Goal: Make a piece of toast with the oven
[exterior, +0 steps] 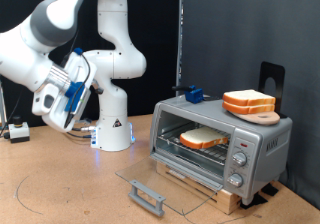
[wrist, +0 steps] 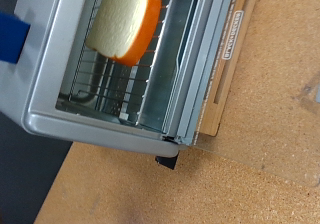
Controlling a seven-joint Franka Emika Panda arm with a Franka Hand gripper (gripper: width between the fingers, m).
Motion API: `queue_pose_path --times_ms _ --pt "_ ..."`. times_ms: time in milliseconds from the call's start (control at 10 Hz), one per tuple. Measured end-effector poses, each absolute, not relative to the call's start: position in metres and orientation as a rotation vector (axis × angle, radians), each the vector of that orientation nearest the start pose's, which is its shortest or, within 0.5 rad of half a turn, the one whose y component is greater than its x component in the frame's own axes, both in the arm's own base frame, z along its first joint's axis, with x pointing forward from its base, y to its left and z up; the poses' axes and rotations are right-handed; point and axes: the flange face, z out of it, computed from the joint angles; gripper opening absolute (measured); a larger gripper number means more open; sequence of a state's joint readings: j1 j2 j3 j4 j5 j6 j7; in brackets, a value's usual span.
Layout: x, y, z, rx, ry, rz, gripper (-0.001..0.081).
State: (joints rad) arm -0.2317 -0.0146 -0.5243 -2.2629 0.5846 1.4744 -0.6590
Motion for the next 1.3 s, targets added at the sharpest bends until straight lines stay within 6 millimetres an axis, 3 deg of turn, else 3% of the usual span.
queue_pose_path --times_ms 200,500,1300 --pt "0.366 -0.264 0.333 -2.191 0.338 0.215 0.0809" --pt "0.362 -0.259 0.326 -2.129 0.333 0.3 0.0809" --pt "0.381 -0.26 0.206 -2.16 0.504 0.492 0.0809"
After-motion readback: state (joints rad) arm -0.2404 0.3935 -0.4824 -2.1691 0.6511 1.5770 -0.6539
